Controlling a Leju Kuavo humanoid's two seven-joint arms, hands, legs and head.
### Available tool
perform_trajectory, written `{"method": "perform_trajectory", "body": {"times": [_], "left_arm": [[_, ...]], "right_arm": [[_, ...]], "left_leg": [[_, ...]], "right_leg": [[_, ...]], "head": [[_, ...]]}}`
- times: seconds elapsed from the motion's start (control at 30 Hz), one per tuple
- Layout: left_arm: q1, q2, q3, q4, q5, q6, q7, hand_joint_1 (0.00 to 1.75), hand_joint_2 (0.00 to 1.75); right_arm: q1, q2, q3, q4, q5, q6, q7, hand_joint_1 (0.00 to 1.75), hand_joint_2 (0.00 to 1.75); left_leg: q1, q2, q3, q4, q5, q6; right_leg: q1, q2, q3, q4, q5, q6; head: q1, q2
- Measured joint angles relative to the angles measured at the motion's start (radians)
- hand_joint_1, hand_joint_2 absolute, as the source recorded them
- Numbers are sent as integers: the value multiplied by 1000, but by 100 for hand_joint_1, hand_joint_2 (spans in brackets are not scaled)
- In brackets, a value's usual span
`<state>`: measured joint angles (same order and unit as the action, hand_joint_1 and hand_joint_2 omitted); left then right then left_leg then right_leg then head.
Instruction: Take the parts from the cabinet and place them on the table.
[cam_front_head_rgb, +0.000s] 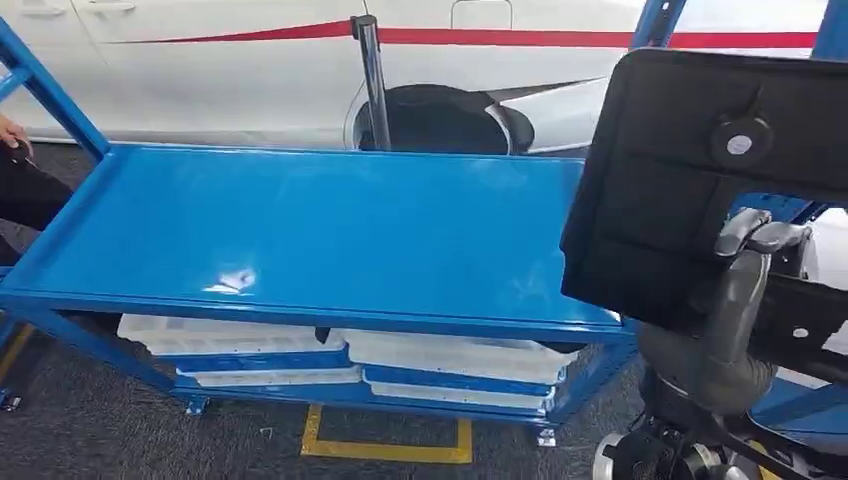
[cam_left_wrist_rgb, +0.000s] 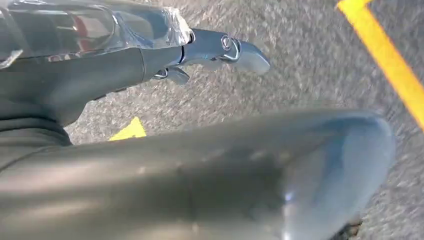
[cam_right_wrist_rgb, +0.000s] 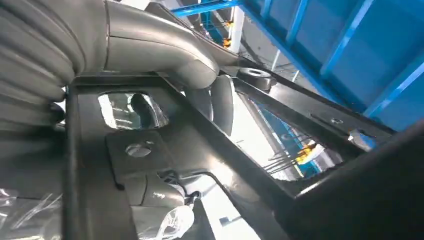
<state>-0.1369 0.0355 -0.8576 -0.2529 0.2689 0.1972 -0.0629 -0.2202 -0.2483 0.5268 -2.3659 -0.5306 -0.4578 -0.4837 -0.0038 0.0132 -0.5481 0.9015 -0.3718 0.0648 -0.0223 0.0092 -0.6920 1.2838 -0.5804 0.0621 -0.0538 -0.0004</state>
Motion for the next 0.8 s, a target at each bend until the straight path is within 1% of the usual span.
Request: {"method": "perform_trajectory", "body": {"times": [0.03,0.07,0.1,0.13,0.17,0.2,0.23,0.27,0.3,0.33,0.37,0.4,0.43,0.47,0.5,0.53,0.57,0.6,0.63,0.67,0.7,0.73,0.77,0.8], "left_arm": [[1,0,-2,0,0,0,0,0,0],[0,0,-5,0,0,0,0,0,0],[0,0,-6,0,0,0,0,0,0],[-1,4,-6,0,0,0,0,0,0],[-1,7,-7,0,0,0,0,0,0],[3,5,-8,0,0,0,-1,0,0],[3,5,-11,0,0,0,-1,0,0],[6,6,-13,0,1,0,0,0,0],[8,8,-14,0,1,0,0,0,0],[8,8,-15,0,1,0,0,0,0],[7,7,-15,0,1,0,-1,0,0],[6,7,-16,0,1,1,-1,0,0],[5,7,-16,0,1,2,-1,0,0],[5,7,-16,0,1,2,-1,0,0],[6,7,-16,0,1,2,-2,0,0],[6,7,-16,0,3,2,-2,0,0],[6,6,-16,0,5,2,-2,0,0],[5,6,-16,0,5,3,-2,0,0],[2,9,-16,0,5,4,-2,0,0],[-2,11,-17,0,5,5,-2,0,0],[-4,10,-17,0,5,6,-4,0,0],[-7,10,-17,0,5,6,-4,0,0],[-9,11,-17,0,6,7,-3,0,0],[-6,12,-17,0,6,9,-3,0,0]], "right_arm": [[1,-1,0,0,0,0,0,175,175],[1,-1,0,0,0,0,-1,175,175],[1,-1,0,0,0,0,-1,175,175],[1,-1,0,0,1,0,-2,175,175],[0,-1,0,0,1,0,-1,175,175],[3,-1,0,-1,4,-1,-2,175,175],[7,-2,0,-1,7,-1,-3,175,175],[7,-2,0,-1,6,-1,-3,175,175],[7,-2,0,-1,6,-1,-3,175,175],[7,-2,0,-2,6,-1,-3,175,175],[7,-2,0,-3,8,-2,-3,175,175],[7,-2,0,-3,8,-3,-3,175,175],[10,-2,0,-3,9,-4,-3,175,175],[12,-3,0,-3,11,-5,-2,175,175],[13,-3,0,-3,20,-8,3,175,175],[13,-3,0,-3,28,-11,10,175,175],[13,-3,0,-3,34,-15,15,175,175],[13,-3,0,-3,45,-18,21,175,175],[12,-3,0,-3,58,-23,29,175,175],[13,-3,0,-3,67,-26,34,175,175],[13,-3,0,-3,74,-29,39,175,175],[13,-3,1,-3,79,-32,42,175,175],[12,-3,2,-3,81,-33,42,175,175],[12,-3,2,-3,82,-34,43,175,175]], "left_leg": [[7,1,-14,3,9,-9],[17,1,-30,10,16,-19],[26,2,-46,25,20,-27],[21,1,-61,46,20,-38],[19,-2,-78,69,19,-45],[11,-2,-81,73,22,-51],[16,-3,-82,80,32,-51],[18,-2,-85,75,40,-52],[25,-1,-89,75,40,-54],[26,-3,-100,98,3,-57],[26,-3,-121,157,-50,-61],[25,-3,-149,235,-100,-64],[25,-3,-176,316,-140,-65],[23,-3,-196,386,-165,-62],[20,-3,-194,410,-164,-55],[15,-3,-169,381,-148,-46],[7,-3,-116,311,-121,-31],[-3,-2,-54,215,-96,-10],[-21,8,11,122,-83,17],[-34,33,38,70,-105,41],[-39,42,39,71,-84,36],[-47,34,36,56,-81,39],[-48,29,35,52,-78,40],[-48,20,40,23,-64,48]], "right_leg": [[-7,-1,27,-24,36,10],[-15,-4,75,-85,80,22],[-26,-8,140,-173,106,38],[-39,-12,198,-263,76,58],[-27,-7,221,-299,54,46],[-31,-11,206,-283,48,27],[-31,-10,200,-278,50,13],[-29,-9,194,-275,55,3],[-30,-10,186,-276,61,-11],[-27,-10,180,-276,70,-23],[-24,-9,169,-277,78,-31],[-20,-9,159,-277,86,-35],[-17,-9,148,-276,93,-38],[-11,-8,137,-276,101,-40],[-5,-8,127,-276,109,-43],[1,-7,119,-276,115,-45],[8,-13,112,-276,121,-49],[14,-14,108,-277,126,-52],[14,-18,107,-277,130,-53],[13,-26,107,-278,134,-49],[6,-34,110,-283,138,-46],[0,-44,110,-284,141,-41],[-3,-53,111,-291,145,-33],[1,-59,120,-302,151,-26]], "head": [[0,0],[0,0],[0,0],[3,0],[12,0],[5,0],[-2,0],[-1,0],[-4,0],[-5,0],[-7,0],[-9,0],[-10,0],[-10,0],[-10,0],[-10,0],[-10,0],[-10,0],[-10,0],[-8,0],[-7,0],[-13,0],[-14,0],[-16,0]]}}
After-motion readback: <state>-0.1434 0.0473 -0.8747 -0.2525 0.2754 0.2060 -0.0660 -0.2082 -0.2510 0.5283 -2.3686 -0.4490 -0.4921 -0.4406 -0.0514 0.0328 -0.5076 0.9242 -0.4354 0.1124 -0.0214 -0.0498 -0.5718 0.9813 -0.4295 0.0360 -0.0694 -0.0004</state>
